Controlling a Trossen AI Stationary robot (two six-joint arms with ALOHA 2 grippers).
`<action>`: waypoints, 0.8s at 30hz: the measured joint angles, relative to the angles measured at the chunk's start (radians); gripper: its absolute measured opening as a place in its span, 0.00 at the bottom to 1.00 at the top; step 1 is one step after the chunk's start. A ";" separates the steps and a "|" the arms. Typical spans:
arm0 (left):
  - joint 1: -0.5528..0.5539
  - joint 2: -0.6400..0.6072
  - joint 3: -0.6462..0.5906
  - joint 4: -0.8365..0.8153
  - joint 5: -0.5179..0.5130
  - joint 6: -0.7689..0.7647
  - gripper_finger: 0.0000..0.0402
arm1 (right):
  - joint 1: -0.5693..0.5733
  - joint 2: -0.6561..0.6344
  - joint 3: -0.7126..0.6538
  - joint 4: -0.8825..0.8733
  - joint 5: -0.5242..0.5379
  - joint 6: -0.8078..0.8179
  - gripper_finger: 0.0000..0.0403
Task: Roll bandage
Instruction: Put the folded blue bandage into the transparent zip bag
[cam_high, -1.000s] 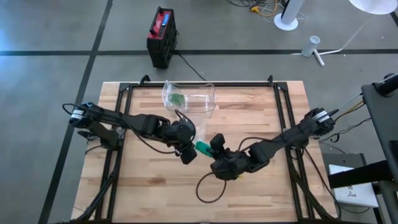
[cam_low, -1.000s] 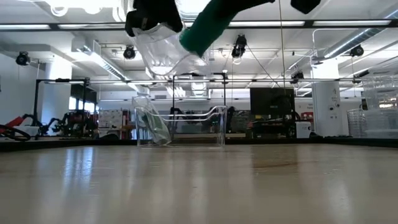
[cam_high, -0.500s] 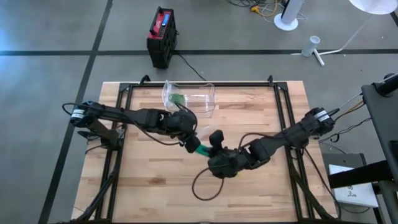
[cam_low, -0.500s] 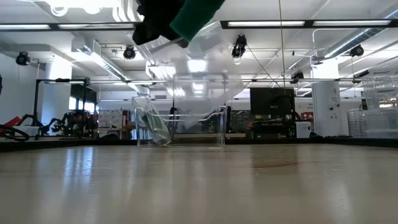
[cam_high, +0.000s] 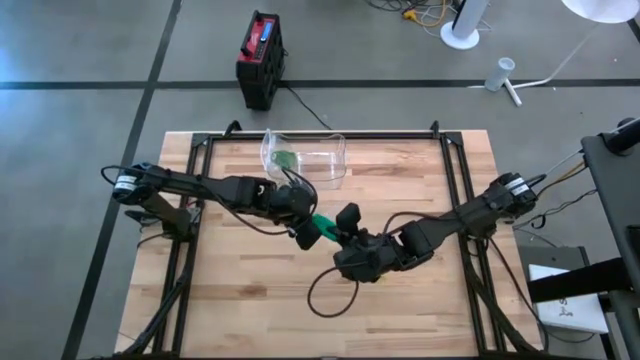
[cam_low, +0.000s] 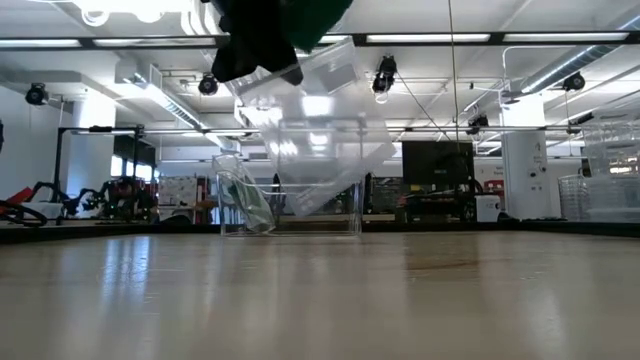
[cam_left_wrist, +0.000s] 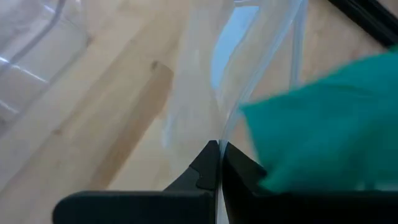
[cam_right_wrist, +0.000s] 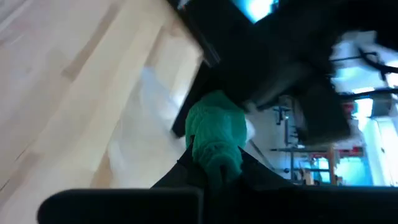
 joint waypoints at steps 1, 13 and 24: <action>0.000 -0.002 0.002 0.000 0.016 -0.006 0.00 | -0.003 0.006 -0.001 -0.025 -0.004 -0.002 0.03; -0.006 -0.033 0.018 -0.025 0.050 -0.023 0.00 | -0.010 0.016 0.021 -0.191 -0.176 0.066 0.03; -0.009 -0.037 0.018 0.026 0.046 -0.039 0.00 | -0.070 0.015 0.036 -0.238 -0.350 0.111 0.03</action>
